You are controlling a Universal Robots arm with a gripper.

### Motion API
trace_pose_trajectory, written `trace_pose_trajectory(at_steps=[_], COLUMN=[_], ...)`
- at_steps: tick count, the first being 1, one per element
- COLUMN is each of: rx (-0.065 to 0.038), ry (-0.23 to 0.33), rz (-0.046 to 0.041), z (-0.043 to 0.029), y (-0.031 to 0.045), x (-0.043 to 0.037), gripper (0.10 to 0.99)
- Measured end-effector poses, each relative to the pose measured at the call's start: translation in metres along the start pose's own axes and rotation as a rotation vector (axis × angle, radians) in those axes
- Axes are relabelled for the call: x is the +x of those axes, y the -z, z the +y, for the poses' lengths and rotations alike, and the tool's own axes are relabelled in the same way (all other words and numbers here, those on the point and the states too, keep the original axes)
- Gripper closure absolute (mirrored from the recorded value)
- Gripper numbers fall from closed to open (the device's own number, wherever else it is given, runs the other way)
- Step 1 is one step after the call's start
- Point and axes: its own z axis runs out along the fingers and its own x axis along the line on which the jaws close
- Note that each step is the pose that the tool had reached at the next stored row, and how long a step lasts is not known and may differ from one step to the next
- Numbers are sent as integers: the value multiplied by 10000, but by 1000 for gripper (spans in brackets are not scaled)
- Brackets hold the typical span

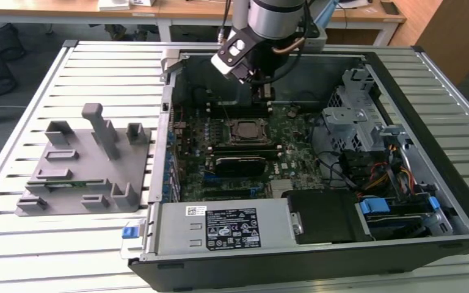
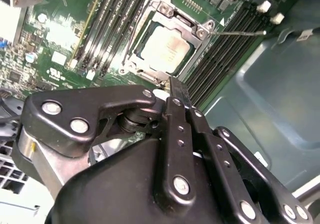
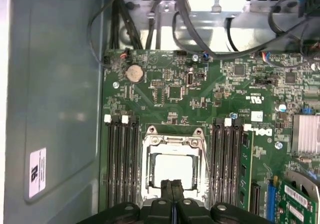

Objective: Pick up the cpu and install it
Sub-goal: 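Install the first cpu locking lever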

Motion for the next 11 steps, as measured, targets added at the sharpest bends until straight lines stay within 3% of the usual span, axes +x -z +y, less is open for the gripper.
trace_pose_trajectory(at_steps=[11], rx=[165], ry=[1997], rz=[-37], z=[0], y=[-11], x=[-1], gripper=[976])
